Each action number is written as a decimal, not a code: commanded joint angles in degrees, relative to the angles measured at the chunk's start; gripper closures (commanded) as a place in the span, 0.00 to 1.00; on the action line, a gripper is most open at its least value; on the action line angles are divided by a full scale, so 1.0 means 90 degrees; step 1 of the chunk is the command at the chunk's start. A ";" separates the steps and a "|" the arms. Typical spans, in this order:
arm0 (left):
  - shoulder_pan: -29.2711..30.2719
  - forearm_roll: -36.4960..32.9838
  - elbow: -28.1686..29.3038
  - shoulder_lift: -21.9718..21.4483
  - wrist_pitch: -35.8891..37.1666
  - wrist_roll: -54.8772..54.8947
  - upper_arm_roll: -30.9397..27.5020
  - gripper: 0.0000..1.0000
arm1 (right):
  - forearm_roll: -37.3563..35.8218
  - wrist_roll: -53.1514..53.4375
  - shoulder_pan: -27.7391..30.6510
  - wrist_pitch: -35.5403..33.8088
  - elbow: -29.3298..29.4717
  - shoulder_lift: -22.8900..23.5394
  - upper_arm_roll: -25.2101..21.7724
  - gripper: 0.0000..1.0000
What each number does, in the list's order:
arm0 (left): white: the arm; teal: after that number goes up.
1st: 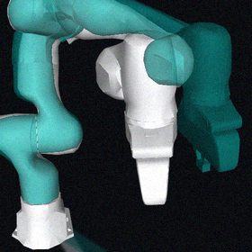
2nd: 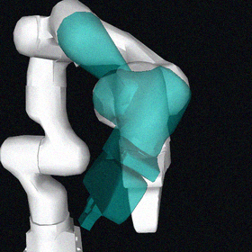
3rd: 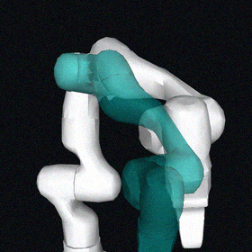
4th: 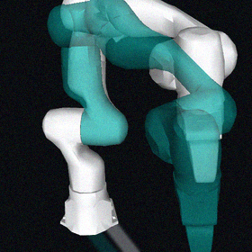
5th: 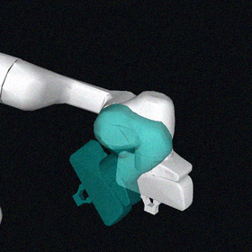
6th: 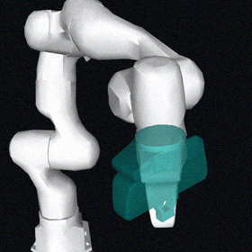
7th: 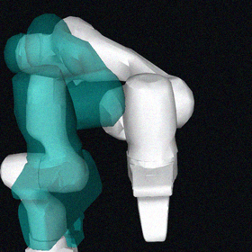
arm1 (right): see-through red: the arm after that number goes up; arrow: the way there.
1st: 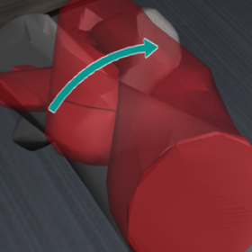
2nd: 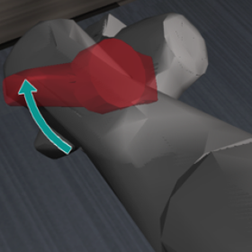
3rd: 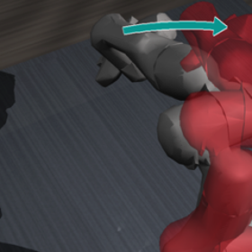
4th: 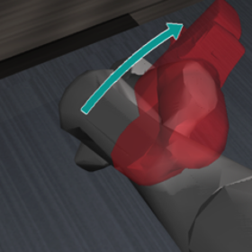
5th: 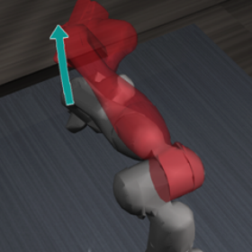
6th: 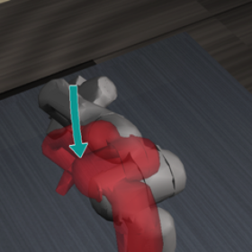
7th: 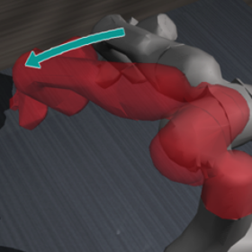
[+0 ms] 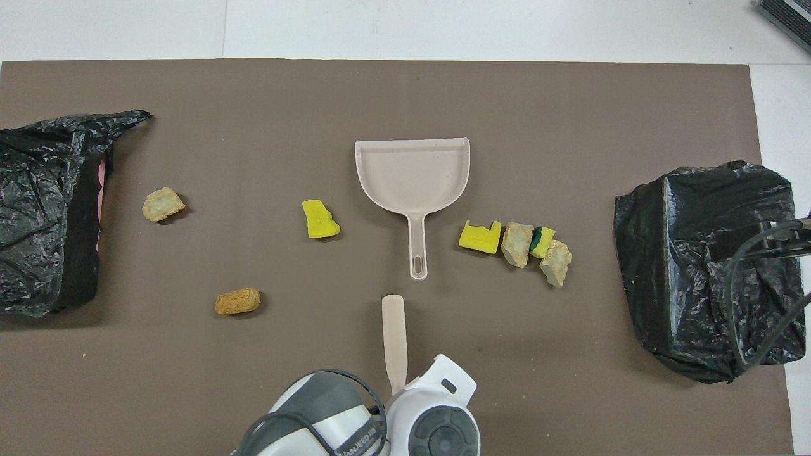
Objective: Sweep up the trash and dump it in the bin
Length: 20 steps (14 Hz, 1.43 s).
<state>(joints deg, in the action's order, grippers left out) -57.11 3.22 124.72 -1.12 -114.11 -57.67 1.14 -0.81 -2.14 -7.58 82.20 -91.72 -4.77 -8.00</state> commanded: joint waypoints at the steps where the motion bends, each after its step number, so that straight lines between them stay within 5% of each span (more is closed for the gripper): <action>1: 0.0903 0.0043 0.0000 -0.0120 0.0237 0.0411 0.0039 1.00 | -0.0037 -0.0065 0.0013 -0.0003 -0.0151 -0.0134 0.0068 0.00; 8: 0.3140 -0.0678 -0.0790 0.0407 0.0403 0.2128 0.0039 1.00 | 0.0255 0.1340 -0.0885 0.0777 0.0141 0.0675 0.0254 0.00; 13: 0.4508 -0.1303 -0.1552 0.1032 0.0189 0.3281 0.0039 1.00 | 0.0422 0.1820 -0.1568 0.1286 0.0619 0.2148 0.0303 0.00; 20: 0.6460 -0.1334 -0.1642 0.1267 -0.0515 0.5651 0.0039 1.00 | 0.0851 0.3313 -0.2516 0.2632 0.0787 0.3273 0.0420 0.00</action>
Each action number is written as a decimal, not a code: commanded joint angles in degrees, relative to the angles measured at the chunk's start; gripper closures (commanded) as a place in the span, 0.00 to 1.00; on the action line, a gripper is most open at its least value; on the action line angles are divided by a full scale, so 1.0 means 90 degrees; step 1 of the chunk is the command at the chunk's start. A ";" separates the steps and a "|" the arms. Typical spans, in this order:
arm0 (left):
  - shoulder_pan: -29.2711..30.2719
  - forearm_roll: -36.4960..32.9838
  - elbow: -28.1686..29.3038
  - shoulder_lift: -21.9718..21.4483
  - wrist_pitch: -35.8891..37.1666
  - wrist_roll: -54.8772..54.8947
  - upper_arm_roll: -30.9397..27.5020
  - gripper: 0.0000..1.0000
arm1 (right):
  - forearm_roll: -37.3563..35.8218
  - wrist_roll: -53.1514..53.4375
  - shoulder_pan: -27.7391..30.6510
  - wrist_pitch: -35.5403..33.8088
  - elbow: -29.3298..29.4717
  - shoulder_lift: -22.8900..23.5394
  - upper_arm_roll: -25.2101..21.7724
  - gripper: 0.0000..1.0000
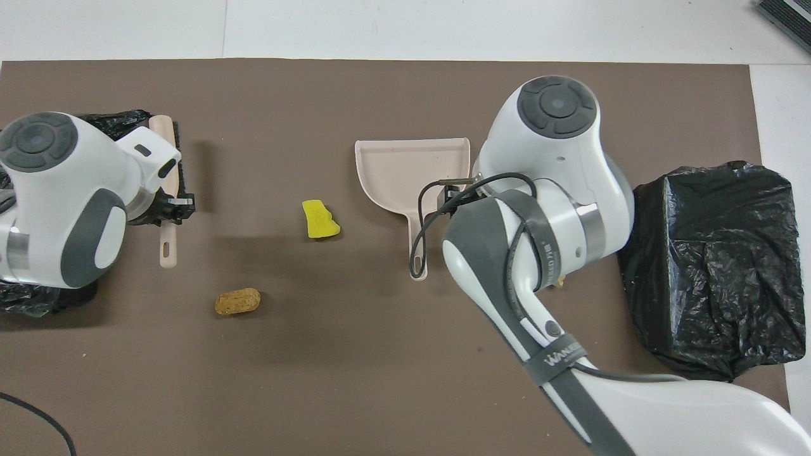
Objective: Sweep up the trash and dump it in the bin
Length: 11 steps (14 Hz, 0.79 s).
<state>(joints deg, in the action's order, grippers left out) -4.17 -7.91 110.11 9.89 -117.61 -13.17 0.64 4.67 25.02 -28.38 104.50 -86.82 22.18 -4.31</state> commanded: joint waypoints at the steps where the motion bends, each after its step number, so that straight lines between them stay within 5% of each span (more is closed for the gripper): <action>1: 0.0842 -0.0098 0.0137 -0.0005 -0.0193 0.1137 0.0095 1.00 | 0.0300 0.0306 -0.0332 0.0330 0.0233 0.0464 0.0029 0.00; 5: 0.1049 -0.0088 0.1522 -0.0531 -0.1187 0.1259 0.0095 1.00 | 0.0399 0.0229 -0.0587 0.0996 -0.0030 0.0681 0.0029 0.00; 9: 0.0729 0.0019 0.2149 -0.0873 -0.1209 0.1219 0.0163 1.00 | 0.0389 0.0072 -0.0665 0.1123 -0.0372 0.0661 0.0049 0.00; 11: 0.0445 0.0029 0.2403 -0.1030 -0.1199 0.1287 0.0182 1.00 | 0.0389 0.0052 -0.0724 0.1113 -0.0470 0.0593 0.0049 0.20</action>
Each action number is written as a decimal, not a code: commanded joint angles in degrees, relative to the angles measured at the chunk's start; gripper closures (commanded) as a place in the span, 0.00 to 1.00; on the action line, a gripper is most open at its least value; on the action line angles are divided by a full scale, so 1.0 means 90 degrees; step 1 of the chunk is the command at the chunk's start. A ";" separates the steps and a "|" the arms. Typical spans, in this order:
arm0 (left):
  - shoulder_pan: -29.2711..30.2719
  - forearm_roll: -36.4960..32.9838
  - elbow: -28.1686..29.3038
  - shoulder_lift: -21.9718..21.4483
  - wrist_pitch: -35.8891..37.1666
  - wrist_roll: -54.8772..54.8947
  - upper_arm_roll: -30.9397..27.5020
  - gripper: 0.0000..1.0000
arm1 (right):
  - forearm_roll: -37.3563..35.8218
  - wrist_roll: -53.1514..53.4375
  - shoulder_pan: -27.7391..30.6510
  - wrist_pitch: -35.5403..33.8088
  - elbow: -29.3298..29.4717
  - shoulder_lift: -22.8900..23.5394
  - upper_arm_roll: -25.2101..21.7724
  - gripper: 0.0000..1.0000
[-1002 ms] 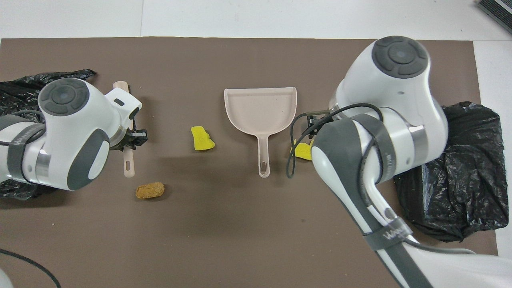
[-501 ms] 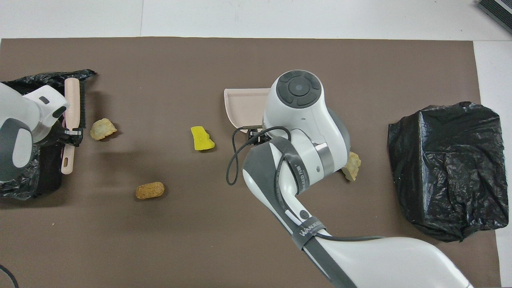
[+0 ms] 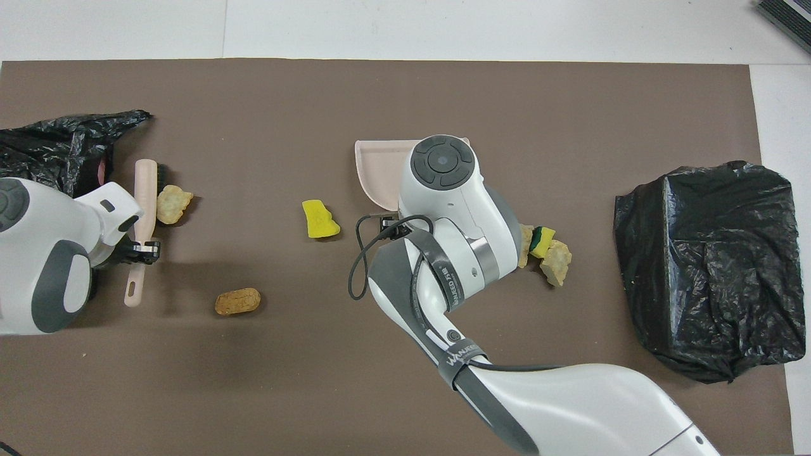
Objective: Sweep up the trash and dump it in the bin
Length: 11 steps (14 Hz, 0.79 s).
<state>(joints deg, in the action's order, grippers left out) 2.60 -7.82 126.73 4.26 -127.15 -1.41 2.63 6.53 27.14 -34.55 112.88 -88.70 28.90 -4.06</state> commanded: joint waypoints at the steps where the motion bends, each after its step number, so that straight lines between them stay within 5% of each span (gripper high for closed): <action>1: -0.0531 0.0077 0.0625 -0.0454 -0.0130 -0.0029 -0.0038 1.00 | 0.0182 -0.0184 -0.0048 0.0144 -0.0271 -0.0154 0.0021 0.33; 4: -0.1040 0.0400 0.0626 -0.0483 -0.0033 -0.0048 -0.0038 1.00 | 0.0202 -0.0116 -0.0048 0.0066 -0.0242 -0.0154 0.0021 1.00; 11: -0.2299 0.0946 0.0684 -0.0659 0.0261 -0.0740 -0.0048 1.00 | 0.0466 -0.1030 0.0059 0.0193 -0.0242 -0.0348 0.0002 1.00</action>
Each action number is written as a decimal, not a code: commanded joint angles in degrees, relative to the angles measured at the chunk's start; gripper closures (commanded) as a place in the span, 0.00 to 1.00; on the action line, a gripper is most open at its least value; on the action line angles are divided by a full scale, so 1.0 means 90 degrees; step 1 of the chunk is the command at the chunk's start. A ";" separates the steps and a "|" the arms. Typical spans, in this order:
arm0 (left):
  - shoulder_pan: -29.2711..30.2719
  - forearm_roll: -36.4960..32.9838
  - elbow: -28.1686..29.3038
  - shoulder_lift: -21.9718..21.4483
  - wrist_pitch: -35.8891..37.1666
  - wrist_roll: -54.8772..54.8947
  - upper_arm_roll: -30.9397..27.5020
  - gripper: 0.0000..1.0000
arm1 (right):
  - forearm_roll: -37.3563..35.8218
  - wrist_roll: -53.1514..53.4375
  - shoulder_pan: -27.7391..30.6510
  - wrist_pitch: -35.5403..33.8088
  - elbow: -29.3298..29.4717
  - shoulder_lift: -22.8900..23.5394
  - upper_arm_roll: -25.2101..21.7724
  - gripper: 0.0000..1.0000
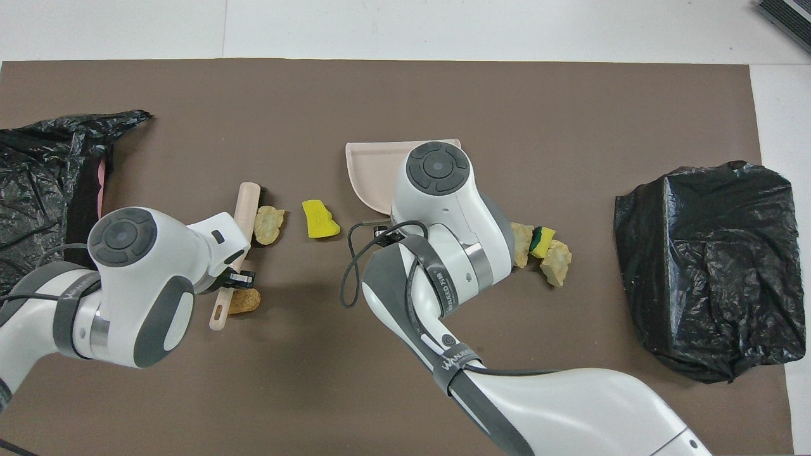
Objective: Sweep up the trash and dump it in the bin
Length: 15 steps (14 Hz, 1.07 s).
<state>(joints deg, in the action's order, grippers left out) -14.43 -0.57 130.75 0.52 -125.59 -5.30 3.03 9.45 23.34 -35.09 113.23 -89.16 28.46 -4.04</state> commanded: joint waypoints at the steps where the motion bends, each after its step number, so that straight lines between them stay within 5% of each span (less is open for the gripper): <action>1: -0.0650 0.0344 0.0237 -0.0253 0.0087 -0.0455 -0.0092 1.00 | 0.0131 -0.1278 0.0294 0.0085 -0.0249 -0.0465 -0.0010 1.00; 6: -0.0701 0.0473 -0.0308 -0.0242 0.0738 -0.1069 -0.0170 1.00 | -0.0064 -0.3995 0.1008 -0.0052 -0.1273 -0.1626 -0.0020 1.00; 10: -0.0701 0.0240 -0.0300 -0.0380 0.1394 -0.2806 -0.0180 1.00 | -0.0902 -0.6816 0.1106 -0.0062 -0.1909 -0.1950 -0.0020 1.00; 15: -0.0740 -0.0648 -0.0329 -0.0750 0.2419 -0.4594 -0.0170 1.00 | -0.1898 -0.8090 0.0775 -0.0159 -0.2018 -0.1863 0.0000 1.00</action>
<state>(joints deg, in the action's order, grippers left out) -20.70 -3.65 127.75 -3.22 -108.39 -41.84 1.62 -4.46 -46.22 -27.35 111.91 -106.12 12.73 -4.33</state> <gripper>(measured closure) 0.749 0.683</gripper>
